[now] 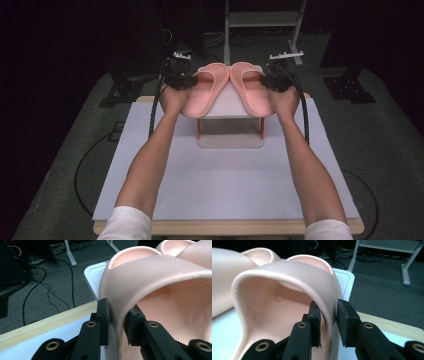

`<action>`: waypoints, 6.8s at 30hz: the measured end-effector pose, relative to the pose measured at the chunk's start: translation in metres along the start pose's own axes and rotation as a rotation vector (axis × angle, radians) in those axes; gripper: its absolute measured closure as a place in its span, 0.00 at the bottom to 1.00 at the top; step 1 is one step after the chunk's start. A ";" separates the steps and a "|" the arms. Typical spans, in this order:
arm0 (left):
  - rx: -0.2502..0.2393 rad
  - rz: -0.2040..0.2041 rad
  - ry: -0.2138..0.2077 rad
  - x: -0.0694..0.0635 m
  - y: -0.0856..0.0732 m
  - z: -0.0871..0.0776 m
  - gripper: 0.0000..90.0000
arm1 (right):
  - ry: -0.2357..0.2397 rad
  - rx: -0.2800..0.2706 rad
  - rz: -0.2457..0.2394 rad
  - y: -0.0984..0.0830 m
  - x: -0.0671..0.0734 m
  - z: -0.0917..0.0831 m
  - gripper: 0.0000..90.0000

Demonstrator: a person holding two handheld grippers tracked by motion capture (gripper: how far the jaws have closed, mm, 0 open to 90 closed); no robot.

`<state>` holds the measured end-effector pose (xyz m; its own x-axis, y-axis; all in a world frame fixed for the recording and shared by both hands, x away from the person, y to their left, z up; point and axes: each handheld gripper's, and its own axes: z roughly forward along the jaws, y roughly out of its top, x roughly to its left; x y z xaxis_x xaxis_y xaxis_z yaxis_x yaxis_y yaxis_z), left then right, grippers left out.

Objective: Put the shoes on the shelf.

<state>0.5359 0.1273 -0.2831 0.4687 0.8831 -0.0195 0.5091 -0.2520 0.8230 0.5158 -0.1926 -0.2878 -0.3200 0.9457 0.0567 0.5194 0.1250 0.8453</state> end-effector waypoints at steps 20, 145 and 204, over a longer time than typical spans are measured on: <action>-0.083 0.043 -0.068 -0.002 -0.019 -0.023 0.51 | 0.134 -0.020 0.041 -0.021 -0.021 -0.022 0.48; -0.096 -0.013 -0.049 0.008 -0.049 0.001 0.51 | 0.040 -0.067 0.039 -0.048 -0.018 -0.009 0.45; -0.139 -0.026 -0.113 0.014 -0.085 -0.037 0.29 | 0.158 -0.061 0.118 -0.098 -0.061 -0.052 0.34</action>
<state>0.4723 0.1755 -0.3319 0.5387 0.8367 -0.0985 0.4209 -0.1660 0.8918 0.4433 -0.2781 -0.3460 -0.3828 0.8931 0.2361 0.5130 -0.0071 0.8583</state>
